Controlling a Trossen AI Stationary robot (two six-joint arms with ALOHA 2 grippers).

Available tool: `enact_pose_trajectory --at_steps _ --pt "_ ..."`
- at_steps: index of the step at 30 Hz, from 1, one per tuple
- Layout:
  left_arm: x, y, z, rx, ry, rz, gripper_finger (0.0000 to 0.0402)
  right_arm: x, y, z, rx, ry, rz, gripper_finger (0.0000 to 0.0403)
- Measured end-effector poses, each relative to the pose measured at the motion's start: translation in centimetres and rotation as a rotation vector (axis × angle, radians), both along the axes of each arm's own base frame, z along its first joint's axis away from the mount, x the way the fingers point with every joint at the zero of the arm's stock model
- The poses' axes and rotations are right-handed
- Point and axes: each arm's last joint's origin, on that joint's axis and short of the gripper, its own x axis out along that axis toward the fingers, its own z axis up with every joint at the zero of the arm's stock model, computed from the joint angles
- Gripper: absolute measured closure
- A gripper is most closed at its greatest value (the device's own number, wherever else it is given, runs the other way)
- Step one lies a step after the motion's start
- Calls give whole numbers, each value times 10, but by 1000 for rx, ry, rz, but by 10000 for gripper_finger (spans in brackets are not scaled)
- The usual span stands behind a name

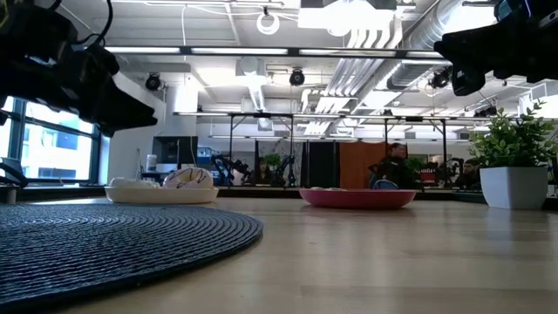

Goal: Pick & Place donuts
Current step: Return to Home Position

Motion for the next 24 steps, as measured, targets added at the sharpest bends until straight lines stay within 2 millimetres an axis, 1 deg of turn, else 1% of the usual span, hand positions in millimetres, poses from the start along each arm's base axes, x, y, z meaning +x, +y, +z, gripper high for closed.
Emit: enact_pose_trajectory --at_steps 24 --pt "0 0 0 2 2 11 234 0 0 0 0 -1 0 336"
